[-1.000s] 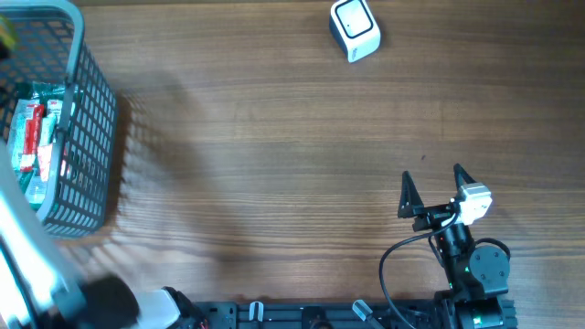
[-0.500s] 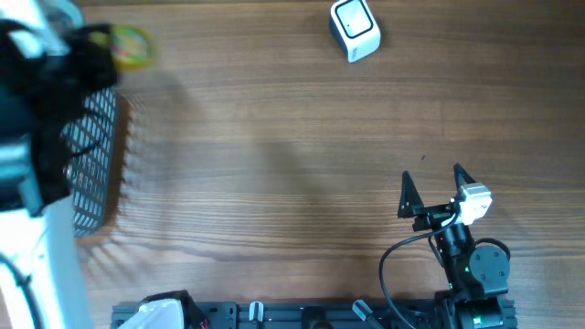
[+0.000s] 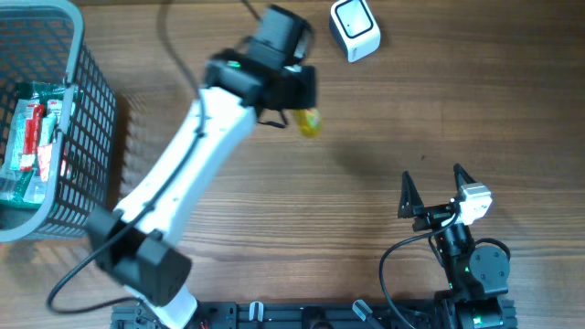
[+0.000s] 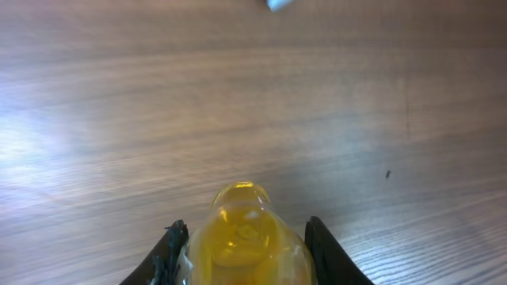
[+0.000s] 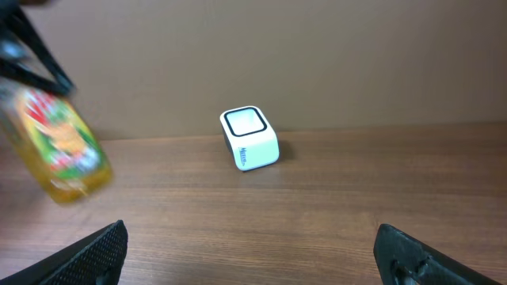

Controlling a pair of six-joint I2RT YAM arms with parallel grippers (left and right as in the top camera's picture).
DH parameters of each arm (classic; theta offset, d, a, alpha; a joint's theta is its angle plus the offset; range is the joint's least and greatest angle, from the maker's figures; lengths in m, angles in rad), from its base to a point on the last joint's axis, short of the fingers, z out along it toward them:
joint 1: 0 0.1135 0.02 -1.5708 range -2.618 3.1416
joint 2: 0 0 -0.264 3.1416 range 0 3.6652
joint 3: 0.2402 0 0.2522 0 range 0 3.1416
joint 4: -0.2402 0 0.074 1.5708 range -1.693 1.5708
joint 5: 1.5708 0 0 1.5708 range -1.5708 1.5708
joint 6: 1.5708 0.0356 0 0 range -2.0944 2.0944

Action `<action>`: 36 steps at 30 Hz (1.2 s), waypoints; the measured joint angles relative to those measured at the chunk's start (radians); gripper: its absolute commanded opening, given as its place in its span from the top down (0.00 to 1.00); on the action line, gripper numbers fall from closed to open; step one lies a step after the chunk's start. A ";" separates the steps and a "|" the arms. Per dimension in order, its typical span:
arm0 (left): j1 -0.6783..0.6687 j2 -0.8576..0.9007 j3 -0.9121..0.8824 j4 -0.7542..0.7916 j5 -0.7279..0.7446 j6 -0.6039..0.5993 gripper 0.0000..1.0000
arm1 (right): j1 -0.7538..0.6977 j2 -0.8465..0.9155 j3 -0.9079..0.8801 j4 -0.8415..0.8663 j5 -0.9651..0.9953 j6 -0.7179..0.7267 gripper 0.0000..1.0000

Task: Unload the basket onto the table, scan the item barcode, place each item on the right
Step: 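Carry the oil bottle with the left gripper toward the scanner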

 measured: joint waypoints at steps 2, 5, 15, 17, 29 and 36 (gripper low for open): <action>-0.066 0.047 0.000 0.024 -0.048 -0.040 0.96 | 0.000 0.000 0.000 0.000 0.000 0.000 0.00; -0.161 0.099 0.000 0.062 -0.145 -0.100 0.93 | 0.000 0.000 0.000 0.000 0.000 0.000 0.00; -0.373 0.203 0.000 0.174 -0.357 -0.168 0.94 | 0.000 0.000 0.000 0.000 0.000 0.000 0.00; -0.385 0.226 0.000 0.178 -0.374 -0.172 0.94 | 0.000 0.000 0.000 0.000 0.000 0.000 0.00; -0.389 0.261 0.000 0.200 -0.389 -0.224 0.91 | 0.000 0.000 0.000 0.000 0.000 0.000 0.00; -0.389 0.261 0.000 0.200 -0.351 -0.296 0.91 | 0.000 0.000 0.000 0.000 0.000 0.000 0.00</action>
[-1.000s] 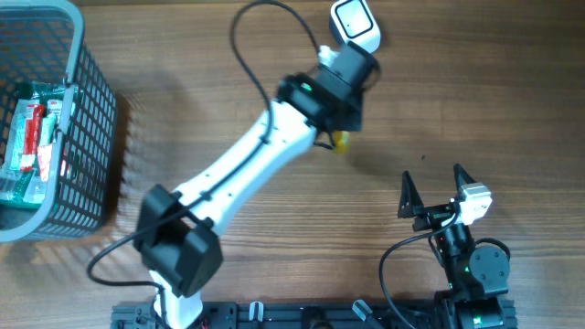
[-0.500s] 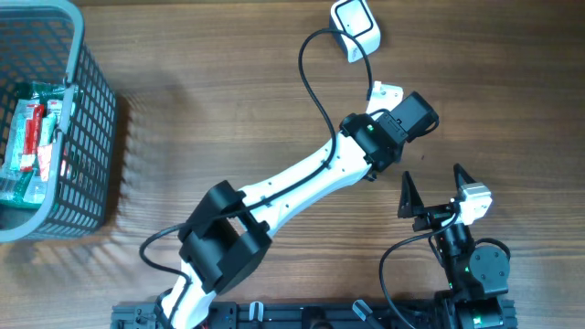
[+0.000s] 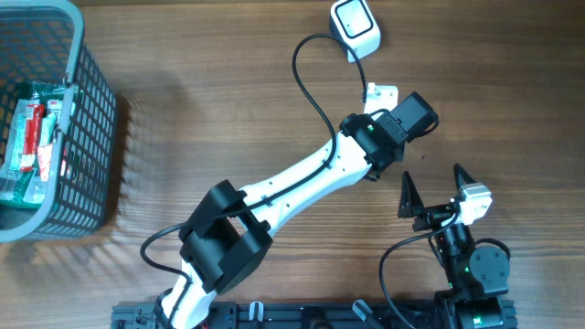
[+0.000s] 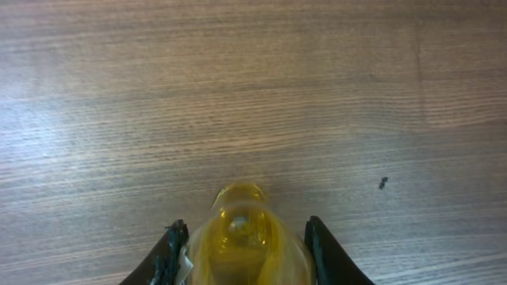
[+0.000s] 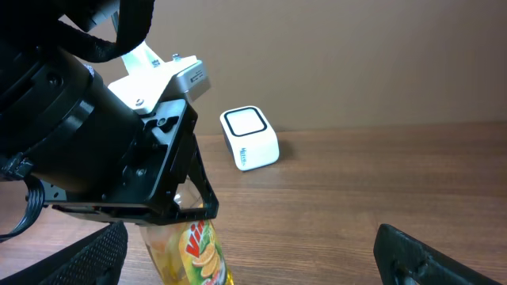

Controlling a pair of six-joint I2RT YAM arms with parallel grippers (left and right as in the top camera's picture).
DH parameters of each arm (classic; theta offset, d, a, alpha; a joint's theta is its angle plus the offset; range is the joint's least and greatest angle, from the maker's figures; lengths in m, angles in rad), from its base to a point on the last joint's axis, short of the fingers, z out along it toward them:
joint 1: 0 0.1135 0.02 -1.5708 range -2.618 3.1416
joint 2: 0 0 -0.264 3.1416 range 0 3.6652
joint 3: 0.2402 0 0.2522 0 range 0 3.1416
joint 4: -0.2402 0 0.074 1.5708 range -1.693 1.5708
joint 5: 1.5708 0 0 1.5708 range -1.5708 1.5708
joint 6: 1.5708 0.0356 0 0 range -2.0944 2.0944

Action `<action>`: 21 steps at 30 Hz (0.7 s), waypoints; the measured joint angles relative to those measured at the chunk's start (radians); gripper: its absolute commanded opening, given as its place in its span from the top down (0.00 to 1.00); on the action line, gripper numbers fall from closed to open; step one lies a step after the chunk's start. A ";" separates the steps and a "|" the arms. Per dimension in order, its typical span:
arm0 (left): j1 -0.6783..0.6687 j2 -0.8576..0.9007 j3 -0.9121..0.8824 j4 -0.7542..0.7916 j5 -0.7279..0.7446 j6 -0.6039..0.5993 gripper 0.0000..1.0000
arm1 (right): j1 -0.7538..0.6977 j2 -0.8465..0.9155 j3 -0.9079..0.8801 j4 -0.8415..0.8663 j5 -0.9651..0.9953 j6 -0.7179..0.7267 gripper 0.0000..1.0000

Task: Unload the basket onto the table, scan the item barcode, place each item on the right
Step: 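Carry the oil bottle with the left gripper toward the scanner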

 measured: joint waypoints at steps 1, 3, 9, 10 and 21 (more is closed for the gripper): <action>0.000 0.000 0.000 0.000 0.007 -0.003 0.91 | 0.000 0.000 0.000 0.000 0.000 0.000 0.00; 0.000 0.000 0.000 0.000 0.011 -0.007 0.90 | 0.000 0.000 0.000 0.000 0.000 0.000 0.00; -0.005 0.023 0.000 0.004 0.015 -0.014 0.89 | 0.000 0.000 0.000 0.000 0.000 0.000 0.00; -0.010 0.029 0.000 0.003 0.015 -0.014 0.87 | 0.000 0.000 0.000 0.000 0.000 0.000 0.00; -0.026 0.030 0.000 0.011 0.018 -0.021 0.14 | 0.000 0.000 0.000 0.000 0.000 0.000 0.00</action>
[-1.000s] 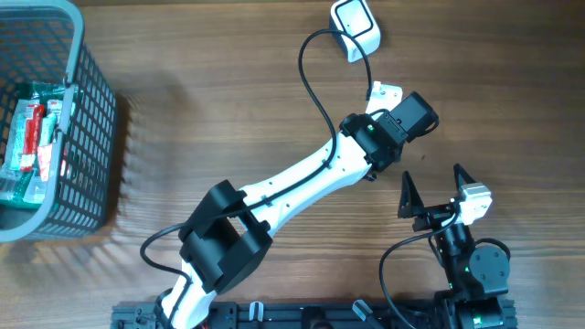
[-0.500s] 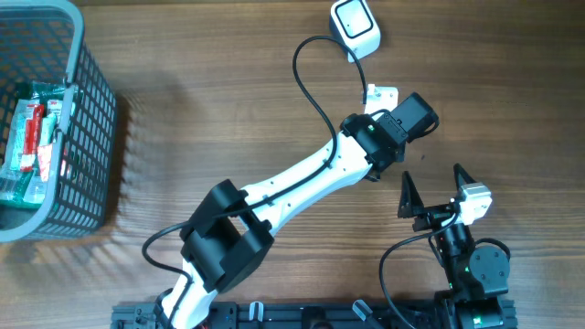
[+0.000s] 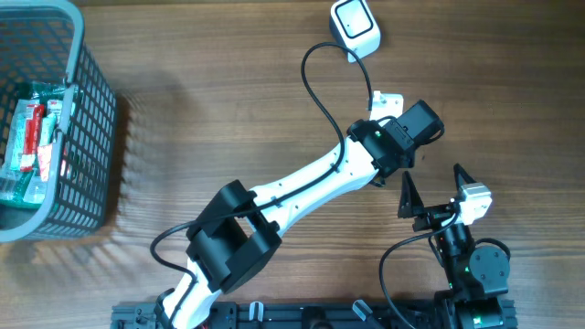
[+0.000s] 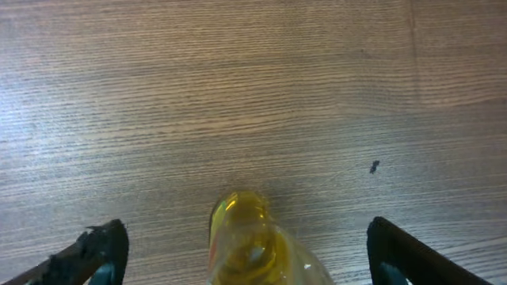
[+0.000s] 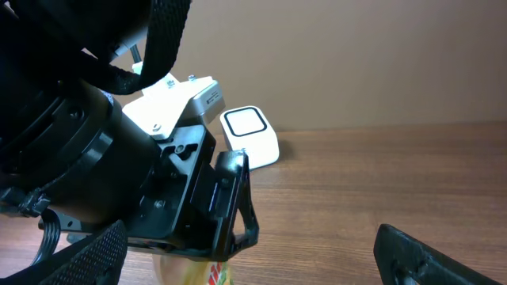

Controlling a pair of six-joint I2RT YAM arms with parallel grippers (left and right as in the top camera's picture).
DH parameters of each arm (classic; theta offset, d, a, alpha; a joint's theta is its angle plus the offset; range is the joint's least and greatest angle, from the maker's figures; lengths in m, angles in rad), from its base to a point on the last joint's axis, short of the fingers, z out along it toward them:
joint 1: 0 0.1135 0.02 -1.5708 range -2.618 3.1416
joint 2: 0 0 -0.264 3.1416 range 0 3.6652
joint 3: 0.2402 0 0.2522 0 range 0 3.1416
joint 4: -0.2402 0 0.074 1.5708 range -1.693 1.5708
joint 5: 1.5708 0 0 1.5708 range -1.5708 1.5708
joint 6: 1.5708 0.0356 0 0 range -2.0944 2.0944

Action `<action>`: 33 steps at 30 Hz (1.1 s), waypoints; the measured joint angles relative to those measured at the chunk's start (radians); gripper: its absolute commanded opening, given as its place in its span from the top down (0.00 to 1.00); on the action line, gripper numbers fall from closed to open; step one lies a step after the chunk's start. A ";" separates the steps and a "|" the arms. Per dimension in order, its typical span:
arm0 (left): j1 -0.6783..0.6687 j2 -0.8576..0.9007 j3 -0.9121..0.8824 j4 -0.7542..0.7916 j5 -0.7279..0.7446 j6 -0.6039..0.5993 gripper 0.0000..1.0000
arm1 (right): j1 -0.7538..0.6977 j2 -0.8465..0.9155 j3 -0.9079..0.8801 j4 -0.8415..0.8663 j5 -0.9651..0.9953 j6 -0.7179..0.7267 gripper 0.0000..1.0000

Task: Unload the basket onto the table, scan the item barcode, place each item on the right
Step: 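Carry the oil bottle with the left gripper toward the scanner, then set the oil bottle on the table and open the left gripper, then reach the left gripper into the basket and grasp the red-and-white box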

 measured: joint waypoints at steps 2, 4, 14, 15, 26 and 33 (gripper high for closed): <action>0.000 0.000 0.000 0.000 0.000 0.040 0.06 | 0.000 0.000 0.000 0.000 0.000 0.000 0.00; 0.001 -0.016 0.003 -0.001 0.001 0.121 0.03 | 0.000 0.000 0.000 0.000 0.000 0.000 0.00; 0.172 -0.485 0.101 -0.043 -0.046 0.402 0.00 | 0.000 0.000 0.000 0.000 0.000 0.000 0.00; 0.240 -0.534 0.105 -0.062 -0.070 0.413 0.00 | 0.000 0.000 0.000 0.000 0.000 0.000 0.00; 1.142 -0.673 0.105 -0.187 -0.013 0.447 0.00 | 0.000 0.000 0.000 0.000 0.000 0.000 0.00; 1.498 -0.601 0.105 -0.308 0.212 0.447 0.00 | 0.000 0.000 0.000 0.000 0.000 0.000 0.00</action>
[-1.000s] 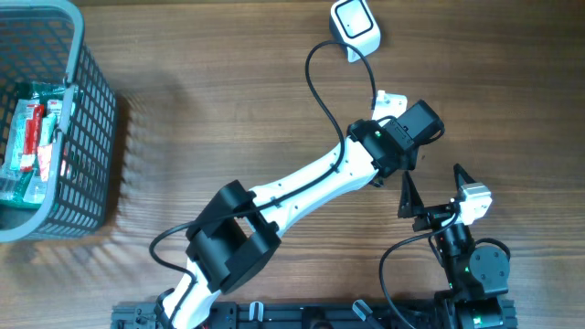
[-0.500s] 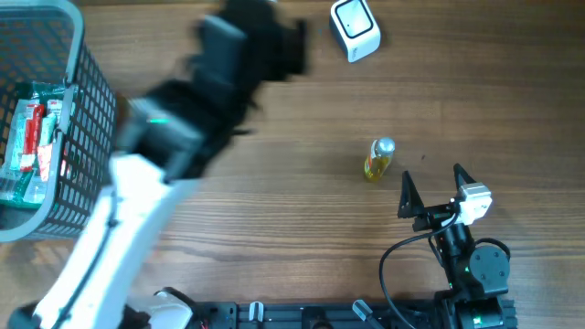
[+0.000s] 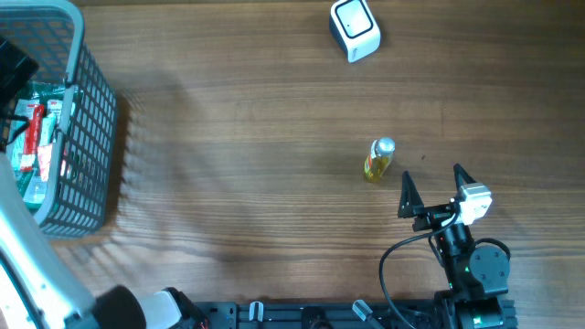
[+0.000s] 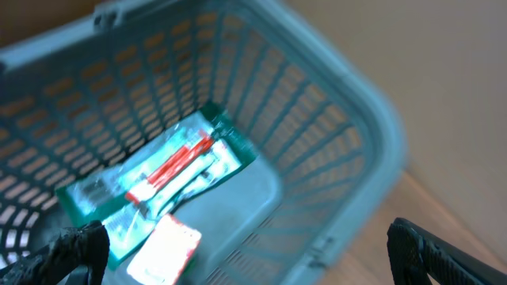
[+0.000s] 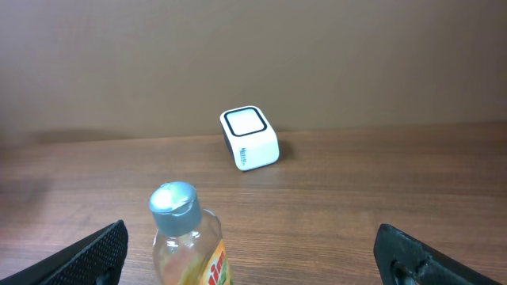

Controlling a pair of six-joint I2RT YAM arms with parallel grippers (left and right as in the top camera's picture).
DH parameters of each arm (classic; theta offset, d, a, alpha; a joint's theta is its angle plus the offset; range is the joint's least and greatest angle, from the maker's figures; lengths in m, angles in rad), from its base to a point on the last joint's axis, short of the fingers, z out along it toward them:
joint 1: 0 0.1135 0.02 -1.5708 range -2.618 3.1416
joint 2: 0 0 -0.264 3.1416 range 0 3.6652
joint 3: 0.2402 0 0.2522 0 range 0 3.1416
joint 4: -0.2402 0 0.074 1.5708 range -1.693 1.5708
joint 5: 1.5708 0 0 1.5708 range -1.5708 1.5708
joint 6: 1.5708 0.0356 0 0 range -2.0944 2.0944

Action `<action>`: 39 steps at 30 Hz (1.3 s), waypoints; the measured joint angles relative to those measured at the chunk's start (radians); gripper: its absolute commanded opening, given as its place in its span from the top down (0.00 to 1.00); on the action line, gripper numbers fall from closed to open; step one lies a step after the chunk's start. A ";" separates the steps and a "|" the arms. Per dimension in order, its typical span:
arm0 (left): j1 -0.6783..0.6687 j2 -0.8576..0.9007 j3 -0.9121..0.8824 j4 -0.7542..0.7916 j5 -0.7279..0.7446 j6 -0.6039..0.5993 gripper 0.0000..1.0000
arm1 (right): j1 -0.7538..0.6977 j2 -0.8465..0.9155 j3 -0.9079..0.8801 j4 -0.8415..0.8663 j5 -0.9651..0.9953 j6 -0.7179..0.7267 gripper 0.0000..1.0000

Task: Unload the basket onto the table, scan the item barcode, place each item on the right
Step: 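Reach the left gripper into the basket and grasp the red-and-white box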

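A yellow liquid bottle (image 3: 377, 159) with a grey cap stands upright on the wood table, alone, right of centre. The right wrist view shows this bottle (image 5: 186, 237) close in front, left of centre. The white scanner (image 3: 355, 28) sits at the far edge, and behind the bottle as the scanner (image 5: 249, 138). My right gripper (image 3: 431, 174) rests open just right of and nearer than the bottle, its jaws wide apart with nothing between them (image 5: 253, 265). My left gripper (image 4: 253, 261) hangs open over the basket at far left, holding nothing.
A grey-blue mesh basket (image 3: 91, 110) stands at the table's left edge. Inside lie a green packet with a red tube (image 4: 158, 190) and a small red-and-white box (image 4: 162, 253). My left arm (image 3: 23, 265) runs up the left edge of the overhead view.
My left gripper was open around the bottle at right of centre. Now it is over the basket at far left, and the bottle stands on its own. The right arm has not moved.
My left gripper first held the bottle in the air near the scanner. Then it was shut on the bottle low over the table in front of the right gripper. Then its jaws stood open around the standing bottle. Now it is over the basket.
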 measured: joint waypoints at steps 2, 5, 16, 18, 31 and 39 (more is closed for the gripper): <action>0.034 0.053 0.000 -0.023 0.017 0.001 0.00 | 0.000 0.000 0.000 0.000 0.000 0.000 0.00; 0.054 0.158 0.000 -0.077 0.025 0.026 0.00 | 0.000 0.000 0.000 0.000 0.000 0.000 0.00; 0.059 0.367 -0.061 -0.137 -0.022 0.086 0.00 | 0.000 0.000 0.000 0.000 0.000 0.000 0.00; 0.063 0.369 -0.103 -0.106 -0.026 0.087 0.00 | 0.000 0.000 0.000 0.000 0.000 0.000 0.00; 0.137 0.373 -0.409 0.106 -0.011 0.093 0.07 | 0.000 0.000 0.000 0.000 0.000 0.000 0.00; 0.137 0.374 -0.428 0.139 0.001 0.101 0.36 | 0.000 0.000 0.000 0.000 0.000 0.000 0.00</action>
